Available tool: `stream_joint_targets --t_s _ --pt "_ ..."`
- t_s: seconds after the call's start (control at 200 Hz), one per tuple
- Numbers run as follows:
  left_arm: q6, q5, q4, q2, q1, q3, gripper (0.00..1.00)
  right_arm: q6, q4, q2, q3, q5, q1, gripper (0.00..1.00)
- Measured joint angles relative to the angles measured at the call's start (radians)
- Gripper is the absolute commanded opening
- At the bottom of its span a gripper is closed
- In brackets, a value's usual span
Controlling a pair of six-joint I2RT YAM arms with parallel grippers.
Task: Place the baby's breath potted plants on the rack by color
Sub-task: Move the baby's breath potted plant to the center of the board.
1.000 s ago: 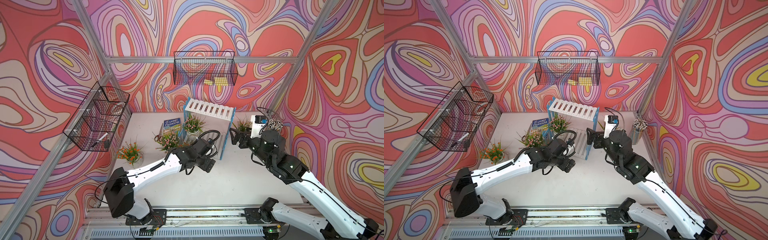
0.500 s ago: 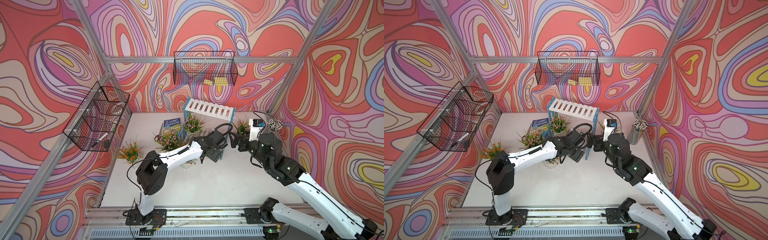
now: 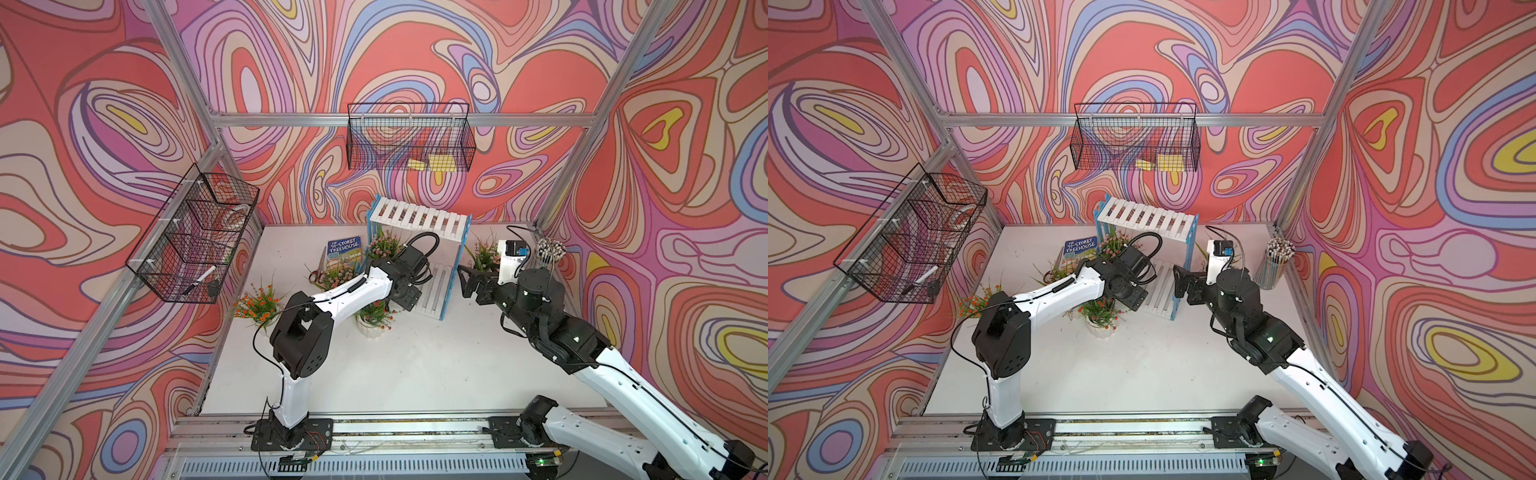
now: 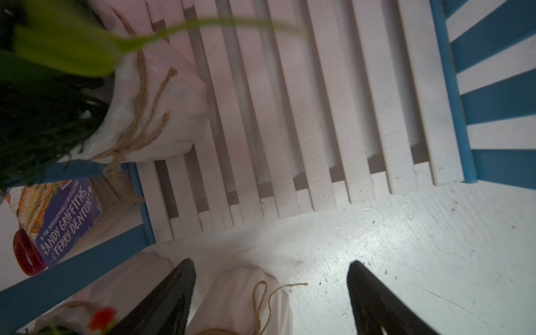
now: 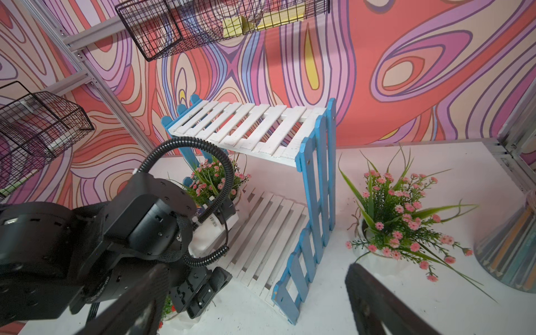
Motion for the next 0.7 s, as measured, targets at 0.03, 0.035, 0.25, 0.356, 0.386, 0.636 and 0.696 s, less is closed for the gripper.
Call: stream_joint_targets --t_s 0.03,0.035,0.25,0.356,0.386,0.636,0.696 --pt "0.0 0.003 0.0 0.0 0.001 -0.01 0.8 -0.001 0.0 -0.003 0.001 0.0 0.0 0.98" --pt "0.0 0.003 0.0 0.0 0.001 -0.011 0.8 -0.002 0.0 -0.004 0.001 0.0 0.0 0.98" --pt "0.002 0.011 0.0 -0.003 0.01 -0.09 0.78 -0.014 0.002 -0.015 0.007 0.0 0.0 0.98" --pt "0.002 0.012 -0.003 -0.014 0.013 -0.135 0.78 -0.016 0.003 -0.015 0.007 0.0 0.0 0.98" --pt "0.001 0.012 -0.002 -0.021 0.013 -0.146 0.78 -0.016 0.005 -0.015 0.007 0.0 0.0 0.98" --pt "-0.009 0.016 -0.018 -0.124 0.013 -0.24 0.78 -0.019 0.016 -0.014 0.007 -0.001 0.0 0.98" --pt "-0.014 0.016 -0.023 -0.148 0.013 -0.261 0.78 -0.019 0.016 -0.014 0.007 -0.001 0.0 0.98"
